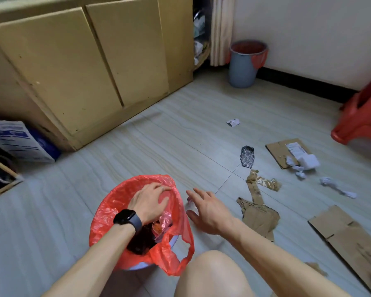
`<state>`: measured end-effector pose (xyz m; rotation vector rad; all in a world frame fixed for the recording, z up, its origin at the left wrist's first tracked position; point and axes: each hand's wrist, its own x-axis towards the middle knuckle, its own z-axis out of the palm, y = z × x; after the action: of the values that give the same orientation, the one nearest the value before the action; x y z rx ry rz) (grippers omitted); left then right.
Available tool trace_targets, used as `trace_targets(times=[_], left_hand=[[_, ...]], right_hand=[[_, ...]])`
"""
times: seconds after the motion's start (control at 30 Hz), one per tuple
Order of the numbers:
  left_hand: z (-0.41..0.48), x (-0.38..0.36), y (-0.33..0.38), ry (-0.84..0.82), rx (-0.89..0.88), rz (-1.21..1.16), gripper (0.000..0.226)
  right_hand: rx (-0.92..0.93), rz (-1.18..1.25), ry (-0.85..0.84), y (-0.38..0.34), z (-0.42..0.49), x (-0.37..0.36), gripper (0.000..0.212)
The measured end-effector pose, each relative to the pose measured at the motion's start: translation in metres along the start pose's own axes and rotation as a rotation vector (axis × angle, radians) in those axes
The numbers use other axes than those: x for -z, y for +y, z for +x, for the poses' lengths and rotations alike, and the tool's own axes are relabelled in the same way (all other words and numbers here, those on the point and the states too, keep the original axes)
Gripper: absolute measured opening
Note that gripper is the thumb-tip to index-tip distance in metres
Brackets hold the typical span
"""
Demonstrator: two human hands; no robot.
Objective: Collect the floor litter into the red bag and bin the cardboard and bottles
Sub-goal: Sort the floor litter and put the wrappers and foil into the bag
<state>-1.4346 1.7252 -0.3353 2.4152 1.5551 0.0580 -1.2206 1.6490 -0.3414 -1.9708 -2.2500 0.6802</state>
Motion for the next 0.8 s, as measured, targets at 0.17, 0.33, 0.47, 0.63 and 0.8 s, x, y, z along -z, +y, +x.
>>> trace_targets(times=[0.17, 0.33, 0.47, 0.63, 0.8], left_hand=[[0.018, 0.031, 0.067, 0.076, -0.139, -0.079, 0.044], [0.048, 0.035, 0.149, 0.061, -0.26, -0.076, 0.043], [0.078, 0.021, 0.21, -0.011, -0.331, -0.03, 0.044], [0.13, -0.023, 0.257, -0.113, -0.352, 0.025, 0.046], [0.19, -0.089, 0.278, -0.273, -0.334, 0.083, 0.05]], right_hand=[[-0.099, -0.083, 0.037, 0.045, -0.044, 0.046, 0.063], [-0.278, -0.166, 0.025, 0.118, -0.093, 0.088, 0.058], [-0.4, -0.193, 0.022, 0.179, -0.122, 0.12, 0.059], [-0.533, -0.157, 0.02, 0.259, -0.128, 0.129, 0.058], [-0.695, 0.01, -0.044, 0.343, -0.116, 0.09, 0.063]])
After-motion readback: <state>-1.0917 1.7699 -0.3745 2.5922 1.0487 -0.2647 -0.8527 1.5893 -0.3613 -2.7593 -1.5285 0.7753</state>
